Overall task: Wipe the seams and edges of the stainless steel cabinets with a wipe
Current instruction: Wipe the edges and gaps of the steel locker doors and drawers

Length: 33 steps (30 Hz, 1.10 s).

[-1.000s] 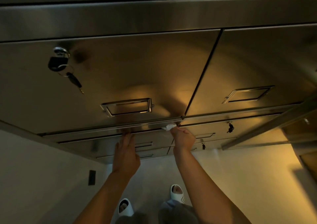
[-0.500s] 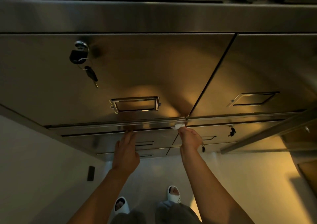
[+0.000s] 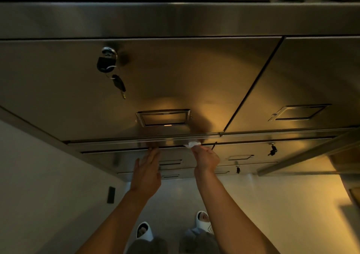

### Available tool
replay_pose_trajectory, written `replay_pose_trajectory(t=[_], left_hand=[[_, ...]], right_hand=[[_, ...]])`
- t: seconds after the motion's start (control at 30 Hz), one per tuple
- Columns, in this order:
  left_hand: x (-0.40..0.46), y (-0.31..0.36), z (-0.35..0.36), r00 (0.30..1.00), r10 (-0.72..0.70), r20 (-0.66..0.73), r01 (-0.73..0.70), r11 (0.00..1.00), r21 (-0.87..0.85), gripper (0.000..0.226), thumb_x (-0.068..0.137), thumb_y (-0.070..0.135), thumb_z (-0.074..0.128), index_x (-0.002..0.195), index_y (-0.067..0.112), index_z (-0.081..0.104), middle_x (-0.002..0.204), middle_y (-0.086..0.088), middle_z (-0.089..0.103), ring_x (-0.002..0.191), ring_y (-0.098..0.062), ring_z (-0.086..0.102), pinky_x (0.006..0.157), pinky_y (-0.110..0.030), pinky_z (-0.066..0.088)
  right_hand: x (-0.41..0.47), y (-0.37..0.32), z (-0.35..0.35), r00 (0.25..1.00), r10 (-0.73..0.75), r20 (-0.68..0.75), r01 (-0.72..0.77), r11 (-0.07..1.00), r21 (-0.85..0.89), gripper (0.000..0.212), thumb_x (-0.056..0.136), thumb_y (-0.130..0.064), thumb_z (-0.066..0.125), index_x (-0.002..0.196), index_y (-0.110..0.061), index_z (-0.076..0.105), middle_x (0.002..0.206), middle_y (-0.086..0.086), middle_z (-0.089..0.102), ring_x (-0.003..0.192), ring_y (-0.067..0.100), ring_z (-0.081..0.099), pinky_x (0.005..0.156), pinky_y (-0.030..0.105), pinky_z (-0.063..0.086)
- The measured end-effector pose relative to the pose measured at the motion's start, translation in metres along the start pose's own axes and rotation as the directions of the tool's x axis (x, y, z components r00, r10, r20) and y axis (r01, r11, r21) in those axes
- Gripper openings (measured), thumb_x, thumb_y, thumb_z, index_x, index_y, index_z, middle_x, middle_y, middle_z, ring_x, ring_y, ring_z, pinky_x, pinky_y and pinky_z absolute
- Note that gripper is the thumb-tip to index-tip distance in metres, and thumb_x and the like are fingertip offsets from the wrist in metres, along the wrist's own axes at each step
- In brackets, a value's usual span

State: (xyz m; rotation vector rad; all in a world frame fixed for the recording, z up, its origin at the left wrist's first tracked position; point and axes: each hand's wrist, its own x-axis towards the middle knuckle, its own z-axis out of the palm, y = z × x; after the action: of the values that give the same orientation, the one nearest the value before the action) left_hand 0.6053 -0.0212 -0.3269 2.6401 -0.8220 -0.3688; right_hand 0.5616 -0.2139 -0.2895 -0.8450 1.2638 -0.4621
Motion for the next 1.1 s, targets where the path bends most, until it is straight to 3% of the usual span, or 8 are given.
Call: replay_pose_trajectory(t=[0.13, 0.27, 0.4, 0.53, 0.7, 0.93, 1.1], left_hand=[[-0.009, -0.015, -0.009, 1.0, -0.018, -0.002, 0.018, 1.0, 0.018, 0.085, 0.086, 0.0, 0.061, 0.163, 0.018, 0.029, 0.173, 0.003, 0.015, 0.158, -0.021, 0.018, 0.124, -0.06, 0.023], [-0.016, -0.04, -0.013, 0.999, -0.026, -0.02, 0.026, 0.999, 0.021, 0.089, 0.078, -0.005, 0.062, 0.16, 0.019, 0.036, 0.172, 0.006, 0.017, 0.158, -0.022, 0.018, 0.119, -0.064, 0.03], [-0.022, -0.066, -0.025, 0.997, -0.078, -0.005, 0.079, 0.995, 0.062, 0.08, 0.08, 0.0, 0.062, 0.155, 0.015, 0.042, 0.174, 0.007, 0.006, 0.158, -0.022, 0.015, 0.119, -0.062, 0.031], [-0.032, -0.088, -0.041, 0.992, -0.124, -0.001, 0.124, 0.988, 0.089, 0.073, 0.084, 0.002, 0.059, 0.154, 0.013, 0.043, 0.174, 0.004, 0.007, 0.157, -0.027, 0.018, 0.122, -0.06, 0.026], [-0.041, -0.119, -0.053, 0.985, -0.17, -0.015, 0.171, 0.979, 0.116, 0.075, 0.081, 0.002, 0.061, 0.153, 0.015, 0.044, 0.174, 0.004, 0.006, 0.158, -0.027, 0.02, 0.117, -0.06, 0.034], [-0.048, -0.136, -0.064, 0.966, -0.26, 0.005, 0.258, 0.959, 0.114, 0.079, 0.088, 0.003, 0.059, 0.161, 0.017, 0.032, 0.174, 0.004, -0.006, 0.16, -0.026, 0.005, 0.125, -0.057, 0.019], [-0.047, -0.15, -0.071, 0.947, -0.319, 0.021, 0.315, 0.943, 0.111, 0.08, 0.091, 0.007, 0.059, 0.162, 0.019, 0.024, 0.173, 0.004, -0.01, 0.16, -0.025, -0.001, 0.127, -0.056, 0.016]], right_hand=[[-0.014, 0.007, 0.015, 1.0, 0.014, 0.015, -0.014, 1.0, 0.005, 0.022, 0.076, 0.005, 0.083, 0.071, -0.014, 0.073, 0.065, -0.005, 0.07, 0.066, 0.012, 0.065, 0.063, 0.022, 0.05], [-0.026, 0.022, 0.032, 0.999, 0.012, 0.045, -0.01, 0.999, -0.038, 0.02, 0.076, 0.004, 0.083, 0.074, -0.014, 0.074, 0.075, 0.0, 0.072, 0.072, 0.015, 0.066, 0.068, 0.024, 0.051], [-0.039, 0.045, 0.053, 0.996, 0.0, 0.091, 0.008, 0.996, -0.085, 0.018, 0.073, 0.001, 0.086, 0.071, -0.013, 0.074, 0.074, 0.003, 0.073, 0.076, 0.021, 0.067, 0.07, 0.027, 0.052], [-0.055, 0.06, 0.074, 0.99, -0.006, 0.14, 0.023, 0.993, -0.118, 0.017, 0.074, 0.0, 0.086, 0.075, -0.013, 0.075, 0.074, -0.001, 0.073, 0.068, 0.011, 0.066, 0.061, 0.017, 0.05], [-0.073, 0.082, 0.1, 0.989, -0.003, 0.146, 0.028, 0.985, -0.168, 0.013, 0.075, -0.001, 0.085, 0.079, -0.008, 0.075, 0.073, 0.005, 0.069, 0.066, 0.015, 0.06, 0.055, 0.018, 0.047], [-0.096, 0.115, 0.136, 0.978, 0.024, 0.208, 0.004, 0.991, -0.134, 0.021, 0.073, -0.001, 0.088, 0.069, -0.013, 0.071, 0.07, -0.001, 0.07, 0.068, 0.012, 0.064, 0.071, 0.025, 0.049], [-0.111, 0.134, 0.161, 0.963, 0.048, 0.265, -0.013, 0.991, -0.132, 0.031, 0.075, 0.005, 0.085, 0.062, -0.015, 0.065, 0.063, -0.005, 0.066, 0.063, 0.009, 0.061, 0.066, 0.022, 0.047]])
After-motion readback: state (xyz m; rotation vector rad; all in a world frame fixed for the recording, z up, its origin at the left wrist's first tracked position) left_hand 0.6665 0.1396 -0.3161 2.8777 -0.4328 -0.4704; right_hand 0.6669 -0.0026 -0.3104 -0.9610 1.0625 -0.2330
